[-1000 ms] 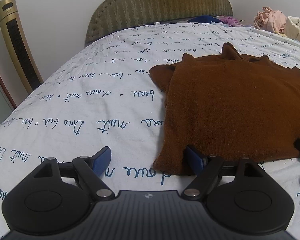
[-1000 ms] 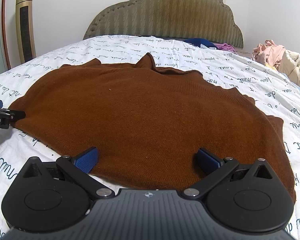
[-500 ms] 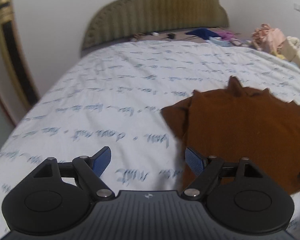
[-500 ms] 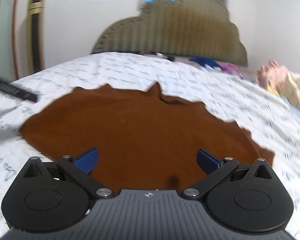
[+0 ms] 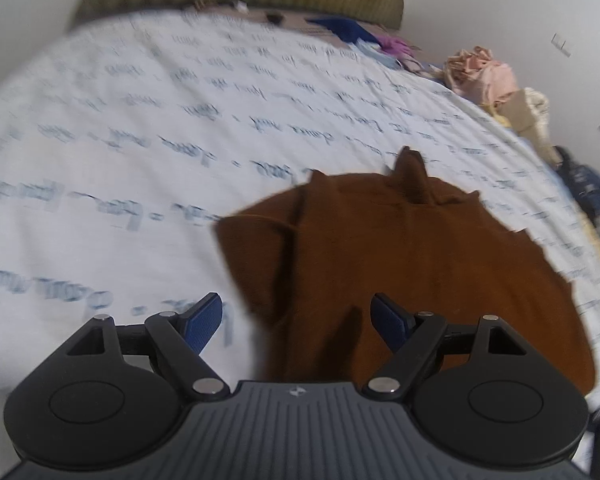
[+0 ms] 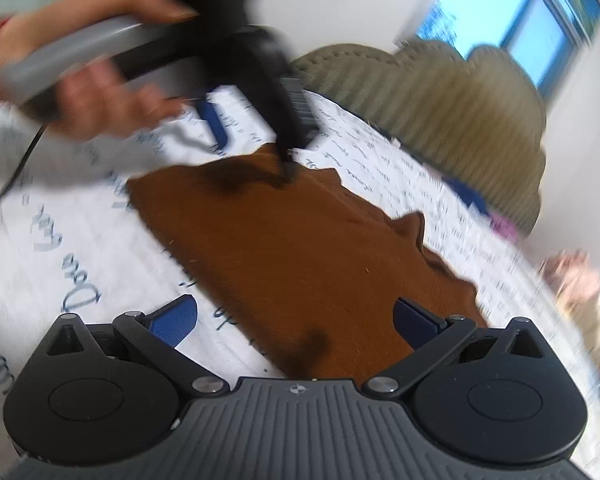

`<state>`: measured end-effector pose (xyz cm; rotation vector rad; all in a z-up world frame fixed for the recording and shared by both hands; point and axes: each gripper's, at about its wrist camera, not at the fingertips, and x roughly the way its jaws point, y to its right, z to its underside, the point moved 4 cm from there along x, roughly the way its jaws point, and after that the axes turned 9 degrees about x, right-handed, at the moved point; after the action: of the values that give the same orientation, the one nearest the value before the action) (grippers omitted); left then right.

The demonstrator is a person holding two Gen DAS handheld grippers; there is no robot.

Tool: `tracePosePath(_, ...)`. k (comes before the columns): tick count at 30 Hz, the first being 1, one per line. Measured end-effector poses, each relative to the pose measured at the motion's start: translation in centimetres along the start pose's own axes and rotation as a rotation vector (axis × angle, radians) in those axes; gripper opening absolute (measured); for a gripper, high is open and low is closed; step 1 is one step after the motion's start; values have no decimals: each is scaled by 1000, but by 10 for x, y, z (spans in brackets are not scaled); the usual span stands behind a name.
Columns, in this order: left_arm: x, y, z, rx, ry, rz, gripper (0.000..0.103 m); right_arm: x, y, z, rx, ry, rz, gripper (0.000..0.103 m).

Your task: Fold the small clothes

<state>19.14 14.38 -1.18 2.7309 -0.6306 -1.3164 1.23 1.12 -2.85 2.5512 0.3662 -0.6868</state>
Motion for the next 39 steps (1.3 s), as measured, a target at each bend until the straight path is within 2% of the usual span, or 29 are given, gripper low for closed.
tracePosePath(5,33,-13,-18,-106,-35,103,82,12,-31,-1,-167,51,126,100)
tracePosePath(8,47,-17,-30,-132,-21,111,80,25,-37,-10,-181,78,182,100)
tracePosePath(9,50,-19,-34,-146,-13,116,80,30,-38,-13,-182,82,193,96)
tracePosePath(10,53,-21,-38,-162,-7,125,75,35,-38,-16,-183,84,197,92)
tracePosePath(11,56,-22,-42,-172,-7,133,64,39,-38,-19,-180,84,198,84)
tracePosePath(12,59,-24,-45,-183,-13,131,58,44,-38,-20,-173,80,192,73)
tracePosePath(13,63,-26,-48,-196,-24,120,47,48,-39,-22,-162,69,179,67)
tracePosePath(14,67,-27,-50,-204,-32,112,41,51,-39,-22,-152,54,160,52)
tracePosePath(15,69,-27,-52,-202,-39,109,37,52,-40,-22,-148,40,142,39)
tracePosePath(16,71,-25,-54,-194,-45,102,29,53,-41,-22,-146,33,131,34)
tracePosePath(17,71,-23,-55,-182,-49,90,23,53,-42,-22,-150,32,124,24)
tracePosePath(18,71,-20,-55,-167,-51,78,20,54,-44,-22,-156,33,120,18)
tracePosePath(20,68,-12,-56,-130,-47,34,15,54,-45,-20,-164,37,113,15)
tracePosePath(24,58,10,-57,-22,-27,-81,12,48,-40,-19,-151,59,85,8)
tracePosePath(29,38,37,-62,98,8,-206,11,30,-32,-14,-142,113,79,7)
tracePosePath(39,3,98,-78,234,81,-314,11,-8,27,-7,93,159,61,7)
